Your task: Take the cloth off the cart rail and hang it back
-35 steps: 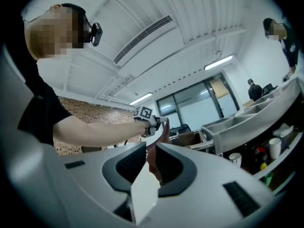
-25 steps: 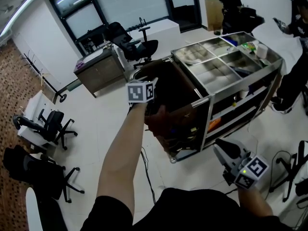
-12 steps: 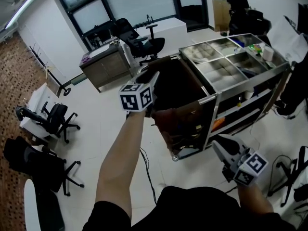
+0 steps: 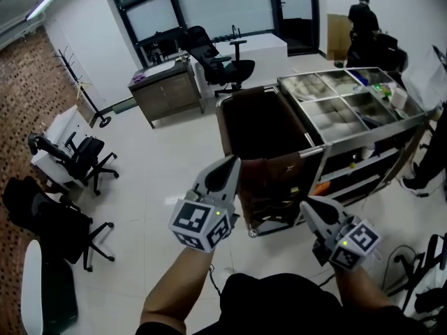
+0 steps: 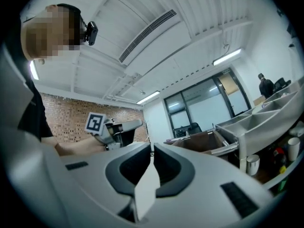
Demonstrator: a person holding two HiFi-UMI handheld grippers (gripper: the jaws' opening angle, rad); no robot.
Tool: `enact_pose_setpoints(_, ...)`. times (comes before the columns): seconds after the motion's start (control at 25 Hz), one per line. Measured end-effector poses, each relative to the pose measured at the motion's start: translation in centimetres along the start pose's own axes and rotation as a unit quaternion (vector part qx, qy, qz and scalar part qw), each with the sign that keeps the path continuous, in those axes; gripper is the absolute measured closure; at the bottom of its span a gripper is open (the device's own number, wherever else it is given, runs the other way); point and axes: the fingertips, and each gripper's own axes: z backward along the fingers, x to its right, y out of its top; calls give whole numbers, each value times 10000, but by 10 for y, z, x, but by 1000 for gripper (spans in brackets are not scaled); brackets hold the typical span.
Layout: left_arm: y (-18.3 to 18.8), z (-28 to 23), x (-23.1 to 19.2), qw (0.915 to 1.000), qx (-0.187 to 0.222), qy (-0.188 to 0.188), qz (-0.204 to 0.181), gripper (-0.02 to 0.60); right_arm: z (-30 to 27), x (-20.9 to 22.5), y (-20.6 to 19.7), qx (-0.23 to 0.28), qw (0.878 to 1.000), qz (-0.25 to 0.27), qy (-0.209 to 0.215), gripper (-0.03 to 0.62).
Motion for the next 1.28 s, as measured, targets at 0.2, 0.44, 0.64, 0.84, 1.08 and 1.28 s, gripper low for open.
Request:
enact_pose_setpoints(0.2,-18,46,28,9996,9,194,228,581,-8,-10,9,95,9998,-71,189,588)
enact_pose_setpoints(0.44,-55,74,41,9947,-60,358,965,581,-7,-18,9,66,9996,-92,264,589)
enact_pose_setpoints(0.64,-83,94,49,9958,-223,535,708,581,2,-17,-9,-80,9998,-77,186,589)
enact_pose_setpoints(0.84,-110,108,58,9943,-498,548,767,581,9,-14,-51,-548,9985,-80,49,589)
enact_pose_setpoints(1.08,-115,104,70,9965,-625,416,377,581,4,-19,-55,-528,9986,27,62,589)
enact_pose_setpoints(1.28,-114,98,81,9966,-670,299,367,581,2,-21,-51,-476,9988,85,121,589)
